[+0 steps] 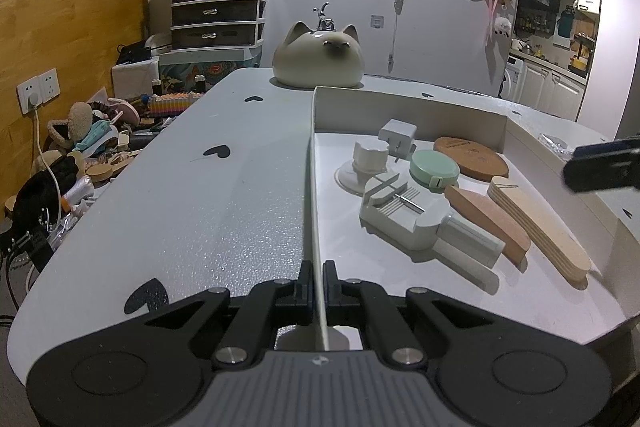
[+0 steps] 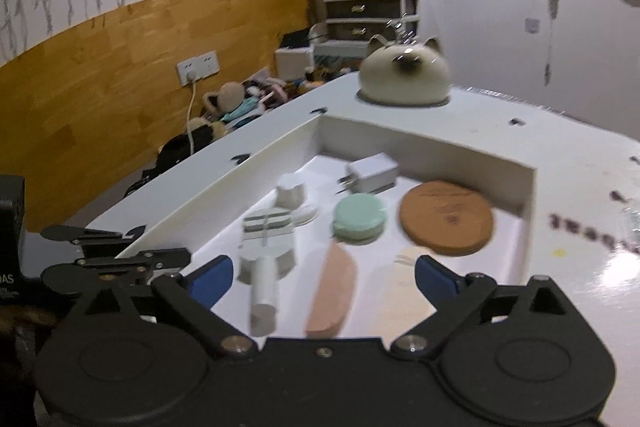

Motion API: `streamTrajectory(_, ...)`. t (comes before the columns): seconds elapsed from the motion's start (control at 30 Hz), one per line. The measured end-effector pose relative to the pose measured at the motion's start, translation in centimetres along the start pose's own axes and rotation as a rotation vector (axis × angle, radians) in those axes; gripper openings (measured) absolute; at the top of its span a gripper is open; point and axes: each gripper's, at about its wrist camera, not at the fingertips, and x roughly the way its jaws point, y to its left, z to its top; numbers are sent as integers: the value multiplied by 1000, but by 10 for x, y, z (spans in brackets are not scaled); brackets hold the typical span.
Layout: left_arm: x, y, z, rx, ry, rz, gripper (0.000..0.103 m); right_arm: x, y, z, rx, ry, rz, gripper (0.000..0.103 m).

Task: Organize rigid objects
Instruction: 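Move the right gripper from the tray to the clear plastic box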

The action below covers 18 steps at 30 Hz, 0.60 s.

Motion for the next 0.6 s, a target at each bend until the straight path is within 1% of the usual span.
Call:
streamTrajectory(0.1,0,0,0,0,1,0,3,-11,-14,0,17,-20,-26,101)
streamTrajectory(0.3,0,0,0,0,0,0,3,-31,-49,-4,57,-54,-130,102)
streamTrajectory(0.6,0,0,0,0,0,1,3,-50,-113,-22,148,-82,-326,103)
